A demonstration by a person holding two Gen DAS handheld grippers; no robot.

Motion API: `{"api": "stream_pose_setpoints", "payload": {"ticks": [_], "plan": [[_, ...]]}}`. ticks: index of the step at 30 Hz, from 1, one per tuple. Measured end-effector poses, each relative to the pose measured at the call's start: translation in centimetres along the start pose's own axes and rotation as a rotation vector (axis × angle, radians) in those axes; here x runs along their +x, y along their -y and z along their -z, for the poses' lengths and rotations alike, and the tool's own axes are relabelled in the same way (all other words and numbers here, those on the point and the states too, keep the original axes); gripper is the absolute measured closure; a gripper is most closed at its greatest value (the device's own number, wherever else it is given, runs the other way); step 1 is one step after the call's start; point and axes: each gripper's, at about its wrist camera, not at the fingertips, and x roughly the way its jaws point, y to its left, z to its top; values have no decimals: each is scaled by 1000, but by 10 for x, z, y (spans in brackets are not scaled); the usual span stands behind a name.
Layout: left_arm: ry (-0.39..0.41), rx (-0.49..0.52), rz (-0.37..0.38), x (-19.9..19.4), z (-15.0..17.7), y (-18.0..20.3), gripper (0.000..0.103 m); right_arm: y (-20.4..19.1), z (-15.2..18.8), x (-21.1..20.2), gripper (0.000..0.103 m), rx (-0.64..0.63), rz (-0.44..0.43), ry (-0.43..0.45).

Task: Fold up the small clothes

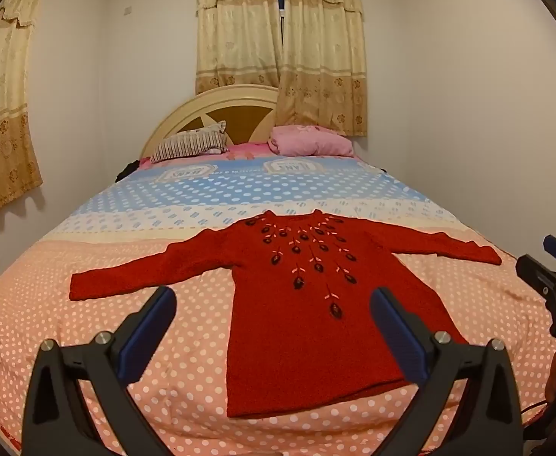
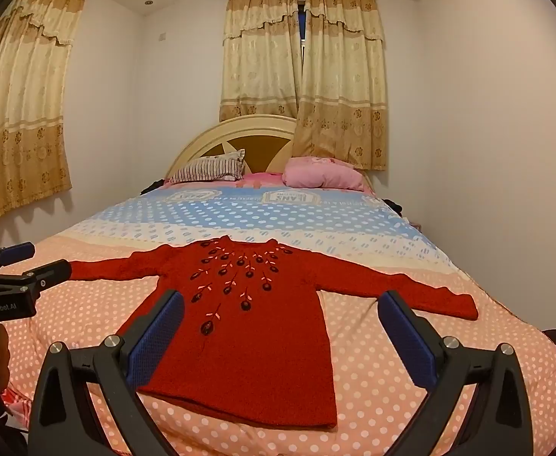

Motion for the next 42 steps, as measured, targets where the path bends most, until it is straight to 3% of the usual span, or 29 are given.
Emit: {"api": "stream_pose_setpoints", "payload": {"ticks": [42], "plan": [[-27, 4, -2, 3, 3, 1, 0, 1, 7, 4, 1, 17, 7, -23]]}}
